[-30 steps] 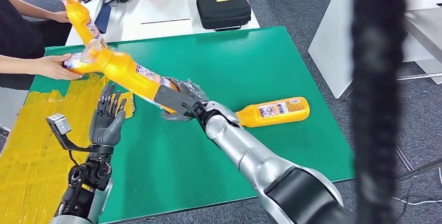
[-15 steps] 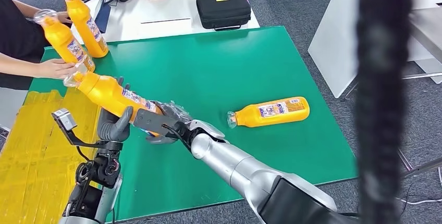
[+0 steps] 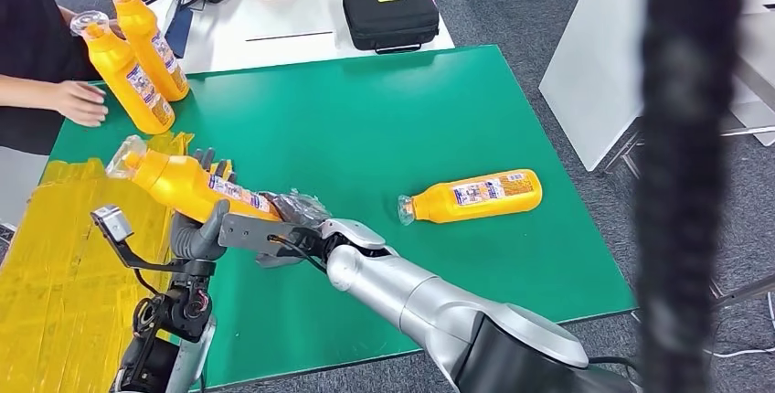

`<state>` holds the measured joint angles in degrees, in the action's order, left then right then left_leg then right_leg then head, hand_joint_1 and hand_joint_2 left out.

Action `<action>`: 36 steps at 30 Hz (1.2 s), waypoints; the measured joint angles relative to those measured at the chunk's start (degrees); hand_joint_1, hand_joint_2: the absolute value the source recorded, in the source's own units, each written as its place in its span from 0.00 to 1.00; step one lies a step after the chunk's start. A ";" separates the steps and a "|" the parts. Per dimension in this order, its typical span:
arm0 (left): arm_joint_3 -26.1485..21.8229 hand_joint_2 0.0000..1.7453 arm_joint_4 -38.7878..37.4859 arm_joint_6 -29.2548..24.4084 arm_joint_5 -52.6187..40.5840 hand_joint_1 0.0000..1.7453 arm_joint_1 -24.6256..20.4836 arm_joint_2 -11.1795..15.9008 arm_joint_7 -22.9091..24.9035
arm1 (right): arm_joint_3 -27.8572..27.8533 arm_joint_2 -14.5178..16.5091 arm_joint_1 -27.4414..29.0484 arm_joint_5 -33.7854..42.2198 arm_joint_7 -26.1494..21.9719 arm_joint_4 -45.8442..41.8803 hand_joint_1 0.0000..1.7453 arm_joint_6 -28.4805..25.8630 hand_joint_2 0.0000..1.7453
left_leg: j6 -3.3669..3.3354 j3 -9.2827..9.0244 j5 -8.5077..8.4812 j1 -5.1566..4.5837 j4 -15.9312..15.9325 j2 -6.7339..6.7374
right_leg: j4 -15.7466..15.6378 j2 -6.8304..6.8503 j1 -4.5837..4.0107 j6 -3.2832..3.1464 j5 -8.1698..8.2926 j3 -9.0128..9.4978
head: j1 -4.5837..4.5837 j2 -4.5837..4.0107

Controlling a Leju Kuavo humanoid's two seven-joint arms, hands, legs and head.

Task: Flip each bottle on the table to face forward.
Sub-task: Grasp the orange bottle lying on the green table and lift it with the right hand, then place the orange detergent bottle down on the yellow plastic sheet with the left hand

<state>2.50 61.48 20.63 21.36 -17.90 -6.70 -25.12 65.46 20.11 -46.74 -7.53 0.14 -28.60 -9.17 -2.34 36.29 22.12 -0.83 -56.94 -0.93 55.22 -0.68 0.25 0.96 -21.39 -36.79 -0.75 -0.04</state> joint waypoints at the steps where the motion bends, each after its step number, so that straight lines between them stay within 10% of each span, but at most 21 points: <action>1: 0.01 1.00 -0.16 -0.10 -0.15 0.81 0.03 0.01 0.17 | 0.64 -0.02 -0.13 0.05 0.14 -0.01 1.00 -0.04 1.00 | 0.00 0.01 0.00 0.00 0.00 0.00 | 0.00 0.00 0.00 0.00 0.00 -0.01 | 0.01 0.00; 2: 0.01 1.00 -0.37 -0.25 -0.31 1.00 0.04 0.01 0.33 | 1.24 -0.04 -0.30 0.11 0.32 -0.01 1.00 -0.07 1.00 | 0.00 0.02 0.00 0.00 0.00 0.00 | 0.00 0.00 0.00 0.00 0.00 -0.01 | 0.00 0.00; 14: -0.16 1.00 -1.02 -1.12 -0.94 1.00 0.36 0.02 -0.02 | 4.67 -0.47 -1.34 1.30 1.42 0.01 1.00 -0.18 1.00 | 0.00 0.05 0.00 0.00 0.00 0.01 | 0.00 0.00 0.00 0.01 0.01 -0.03 | 0.00 0.00; 15: -0.21 1.00 -1.01 -1.16 -1.01 1.00 0.36 0.02 -0.07 | 4.74 -0.48 -1.36 1.38 1.40 0.01 0.95 -0.23 1.00 | 0.00 0.05 0.00 0.00 0.00 0.01 | 0.00 0.00 0.00 0.01 0.01 -0.03 | 0.00 0.00; 16: -0.25 1.00 -1.00 -1.20 -1.06 1.00 0.37 0.02 -0.11 | 4.78 -0.49 -1.36 1.44 1.37 0.01 0.70 -0.26 1.00 | 0.00 0.05 0.00 0.00 0.00 0.01 | 0.00 0.00 0.00 0.01 0.01 -0.03 | 0.01 0.00; 19: -0.29 1.00 -0.97 -1.32 -1.45 1.00 0.27 0.02 -0.27 | 5.06 -0.49 -1.32 1.45 1.32 0.05 0.00 -0.30 0.25 | 0.00 0.05 0.00 0.00 0.00 0.01 | 0.00 0.00 0.00 0.01 0.01 -0.03 | 0.01 0.00; 20: -0.27 1.00 -0.95 -1.46 -1.81 1.00 0.12 0.02 -0.37 | 5.32 -0.48 -1.26 1.40 1.31 0.12 0.00 -0.34 0.00 | 0.00 0.06 0.00 0.00 0.00 0.00 | 0.00 0.00 0.00 0.01 0.01 -0.03 | 0.01 0.00; 23: -0.19 1.00 -0.67 -3.73 -4.64 1.00 -0.57 0.04 -1.32 | 6.04 -0.44 -1.11 1.45 0.72 0.56 0.00 -0.93 0.00 | -0.01 0.08 -0.01 0.00 0.00 0.00 | 0.00 0.00 0.00 0.02 0.02 -0.02 | 0.02 0.00; 29: -0.89 1.00 2.38 -23.05 -22.21 1.00 -0.86 0.86 -4.41 | 3.06 -0.67 -3.10 2.46 -7.06 2.69 0.00 -3.64 0.00 | -0.01 0.08 -0.02 0.00 0.00 0.02 | 0.01 0.00 0.00 0.02 0.04 -0.03 | 0.01 0.00; 36: -4.05 1.00 2.65 -52.23 -57.64 1.00 -1.14 5.96 5.02 | -12.16 -8.39 -4.87 -6.51 -13.69 -3.41 0.00 0.08 0.00 | -0.03 0.08 -0.06 -0.01 -0.01 -0.03 | 0.01 0.02 0.01 0.07 0.08 0.00 | 0.02 0.00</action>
<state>-1.55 64.14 -31.59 -36.28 -19.04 -0.74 -20.10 53.30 11.73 -51.61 -14.04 -13.55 -32.01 -9.09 -2.37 36.36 22.06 -0.84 -56.95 -0.96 55.22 -0.66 0.26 1.02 -21.31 -36.79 -0.73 -0.04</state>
